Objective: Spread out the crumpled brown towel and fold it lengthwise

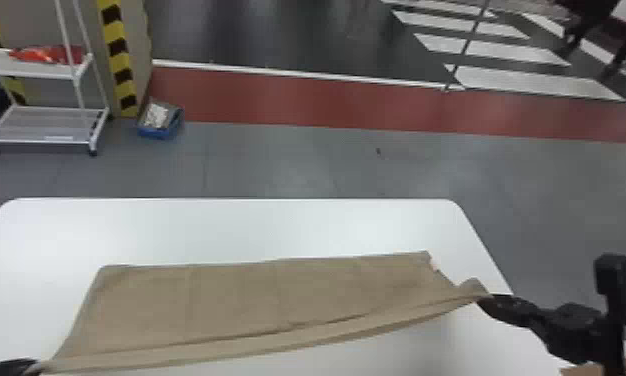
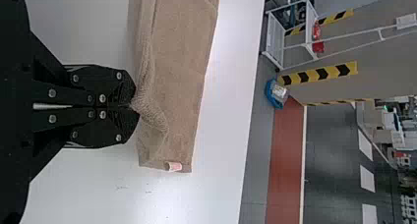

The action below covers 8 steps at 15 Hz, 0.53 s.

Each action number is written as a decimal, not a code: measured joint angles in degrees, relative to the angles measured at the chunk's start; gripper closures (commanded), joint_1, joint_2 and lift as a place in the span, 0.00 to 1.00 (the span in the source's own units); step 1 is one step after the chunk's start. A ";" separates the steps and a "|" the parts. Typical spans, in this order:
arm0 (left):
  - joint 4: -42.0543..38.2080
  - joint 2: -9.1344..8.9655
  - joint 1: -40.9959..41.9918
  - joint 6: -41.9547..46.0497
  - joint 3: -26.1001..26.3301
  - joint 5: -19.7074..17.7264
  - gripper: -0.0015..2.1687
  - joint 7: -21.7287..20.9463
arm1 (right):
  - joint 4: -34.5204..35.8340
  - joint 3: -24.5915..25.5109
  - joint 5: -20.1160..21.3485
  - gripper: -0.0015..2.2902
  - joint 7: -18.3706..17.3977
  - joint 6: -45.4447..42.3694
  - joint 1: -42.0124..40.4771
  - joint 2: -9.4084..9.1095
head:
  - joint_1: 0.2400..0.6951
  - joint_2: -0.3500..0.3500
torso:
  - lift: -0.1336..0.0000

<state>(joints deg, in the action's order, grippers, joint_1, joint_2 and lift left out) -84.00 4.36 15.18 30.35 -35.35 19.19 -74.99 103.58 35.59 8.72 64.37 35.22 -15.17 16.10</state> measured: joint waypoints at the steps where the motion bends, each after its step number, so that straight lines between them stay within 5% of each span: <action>1: -0.03 0.37 -0.31 0.00 -0.52 1.46 0.62 -2.02 | -0.54 0.03 1.70 0.78 1.61 -0.52 0.09 0.22 | 1.00 0.18 | 1.00; 8: -0.46 3.61 -2.28 -0.57 -1.17 9.74 0.62 -12.24 | -3.80 0.50 11.63 0.78 13.43 -4.07 3.78 2.01 | 1.00 0.19 | 1.00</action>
<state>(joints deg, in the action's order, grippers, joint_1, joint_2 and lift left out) -84.46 7.97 12.90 29.78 -36.52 28.93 -87.23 99.78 36.09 20.35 77.80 31.15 -11.39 18.11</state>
